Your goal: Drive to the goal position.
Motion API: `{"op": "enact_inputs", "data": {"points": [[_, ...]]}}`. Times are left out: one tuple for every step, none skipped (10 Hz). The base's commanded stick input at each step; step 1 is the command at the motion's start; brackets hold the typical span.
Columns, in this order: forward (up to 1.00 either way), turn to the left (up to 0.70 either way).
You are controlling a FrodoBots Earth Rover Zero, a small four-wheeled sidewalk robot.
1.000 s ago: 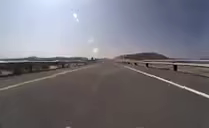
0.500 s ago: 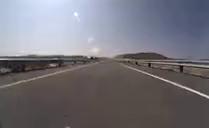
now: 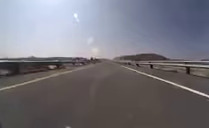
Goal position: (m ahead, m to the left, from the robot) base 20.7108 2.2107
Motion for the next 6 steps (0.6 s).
{"op": "enact_inputs", "data": {"points": [[1.00, 0.00], [1.00, 0.00], [1.00, 0.00], [1.00, 0.00], [1.00, 0.00], [1.00, 0.00]]}}
